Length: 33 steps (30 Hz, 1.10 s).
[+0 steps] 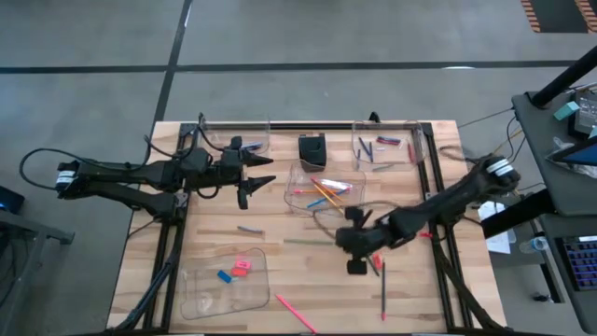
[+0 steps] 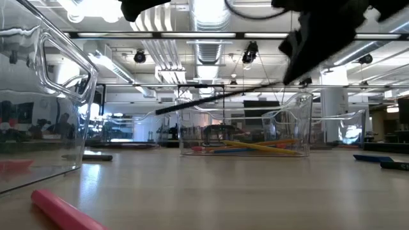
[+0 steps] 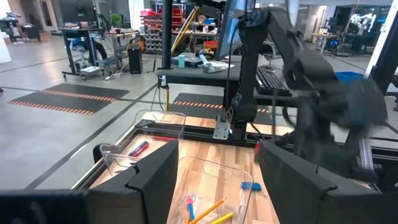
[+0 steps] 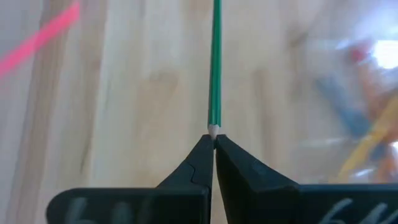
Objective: Sort crayons/erasers/pens/pencils in bins
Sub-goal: Put the green pencil into the middle transparent bin, then put the gray crayon into the top right transparent bin
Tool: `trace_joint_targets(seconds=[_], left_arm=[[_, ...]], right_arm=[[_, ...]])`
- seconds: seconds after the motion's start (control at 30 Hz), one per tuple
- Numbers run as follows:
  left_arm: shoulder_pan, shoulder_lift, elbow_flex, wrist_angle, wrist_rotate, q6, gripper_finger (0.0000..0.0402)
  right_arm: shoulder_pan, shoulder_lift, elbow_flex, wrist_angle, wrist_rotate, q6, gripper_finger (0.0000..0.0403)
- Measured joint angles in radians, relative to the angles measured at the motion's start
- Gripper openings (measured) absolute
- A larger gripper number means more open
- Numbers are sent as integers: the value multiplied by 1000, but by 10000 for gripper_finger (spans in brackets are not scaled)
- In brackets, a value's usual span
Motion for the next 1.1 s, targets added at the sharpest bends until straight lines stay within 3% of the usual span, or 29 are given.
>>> trace_joint_targets(seconds=[0.17,0.33,0.73,0.87,1.1], left_arm=[[0,0,0,4,0,1,207],[0,0,-1,20,0,1,207],[-1,0,-11,12,3,0,207],[-1,1,-11,13,3,0,207],[-1,1,-23,8,16,0,207]], right_arm=[[-47,-126,3,-62,112,-29,8],[-173,-186,2,-97,125,-75,8],[-414,-181,1,-131,112,-114,8],[-450,-199,2,-129,110,-116,8],[-436,-211,2,-130,13,-140,9]])
